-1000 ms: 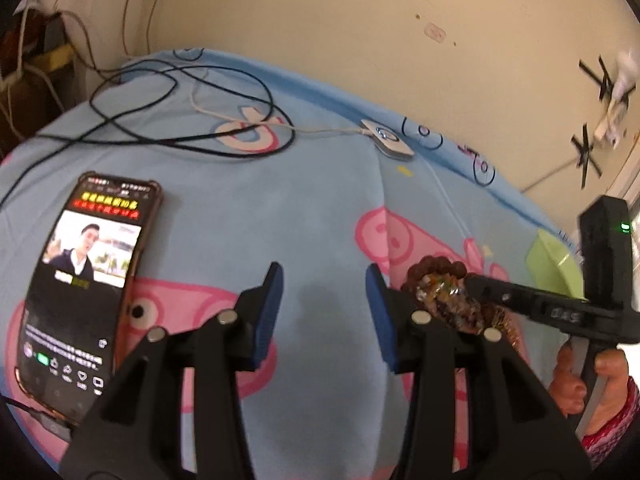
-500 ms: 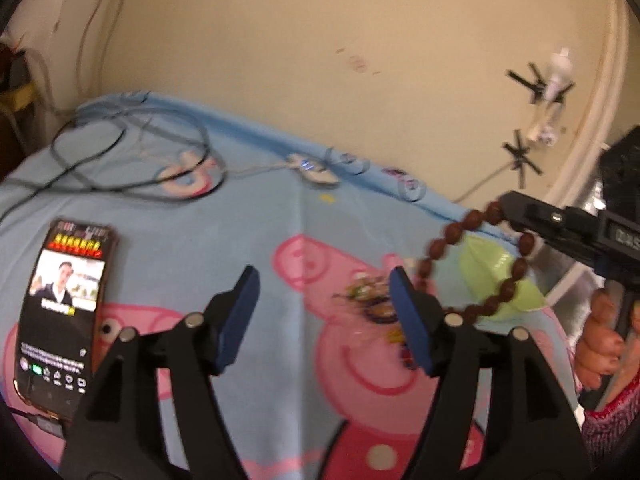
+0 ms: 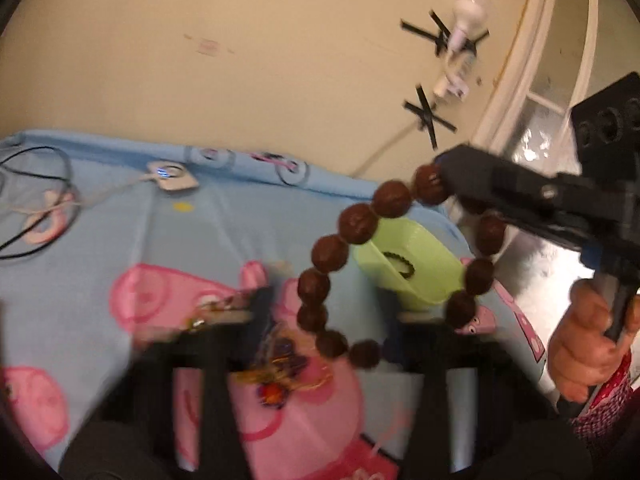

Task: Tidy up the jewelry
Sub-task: 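Carry the brown bead bracelet to the green tray and release it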

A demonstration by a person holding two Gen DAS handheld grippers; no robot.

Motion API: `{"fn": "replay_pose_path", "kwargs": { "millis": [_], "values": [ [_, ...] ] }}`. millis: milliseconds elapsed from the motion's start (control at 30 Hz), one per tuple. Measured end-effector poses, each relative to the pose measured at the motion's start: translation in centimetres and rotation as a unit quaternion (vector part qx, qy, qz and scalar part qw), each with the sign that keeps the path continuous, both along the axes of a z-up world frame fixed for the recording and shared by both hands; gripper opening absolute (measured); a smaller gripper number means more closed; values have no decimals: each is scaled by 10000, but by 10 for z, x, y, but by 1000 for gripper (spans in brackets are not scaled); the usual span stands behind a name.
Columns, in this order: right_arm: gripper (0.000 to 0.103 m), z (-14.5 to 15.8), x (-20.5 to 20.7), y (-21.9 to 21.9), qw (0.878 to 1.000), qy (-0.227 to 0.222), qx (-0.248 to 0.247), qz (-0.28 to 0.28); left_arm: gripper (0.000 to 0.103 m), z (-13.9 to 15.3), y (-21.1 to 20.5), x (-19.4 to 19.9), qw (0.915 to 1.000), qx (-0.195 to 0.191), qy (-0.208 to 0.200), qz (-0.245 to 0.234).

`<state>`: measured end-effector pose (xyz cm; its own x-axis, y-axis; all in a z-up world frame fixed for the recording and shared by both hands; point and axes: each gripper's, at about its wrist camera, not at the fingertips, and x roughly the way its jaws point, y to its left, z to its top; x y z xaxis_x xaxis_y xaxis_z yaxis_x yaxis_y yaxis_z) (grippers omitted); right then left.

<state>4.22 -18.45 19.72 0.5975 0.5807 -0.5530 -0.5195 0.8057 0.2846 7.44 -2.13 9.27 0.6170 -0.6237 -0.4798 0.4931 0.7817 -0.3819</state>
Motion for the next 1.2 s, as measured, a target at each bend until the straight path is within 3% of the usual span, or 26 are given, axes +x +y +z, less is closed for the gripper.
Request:
{"fn": "replay_pose_path", "kwargs": {
  "millis": [133,433,567,767,800,867,933,1067,1133,1200],
  "values": [
    [0,-5,4,-48,9986,-21,36,-527,14,7,-29,16,9997,-54,156,-175],
    [0,-23,20,-175,9847,4,452,-1682,14,40,-159,50,9946,600,84,-839],
    [0,-49,23,-215,9786,103,371,-2023,14,21,-213,63,9907,945,321,-925],
    [1,-87,22,-240,9707,217,84,-2393,14,-16,-255,68,9813,1577,628,-905],
    [17,-90,20,-243,9675,210,23,-2522,15,-19,-259,67,9794,1670,677,-906],
    [31,-89,14,-251,9621,99,95,-2722,15,-22,-258,66,9770,1763,753,-936],
    [31,-81,7,-253,9608,-22,214,-2764,15,-12,-245,63,9799,1704,642,-811],
    [31,-54,-9,-241,9617,-468,296,-2683,17,31,-183,43,9899,1367,-226,-307],
    [31,-49,-10,-231,9635,-491,360,-2607,34,43,-150,32,9886,1418,-503,-63],
    [30,-49,-7,-219,9670,-393,532,-2459,58,44,-120,24,9878,1410,-656,110]
  ]
}}
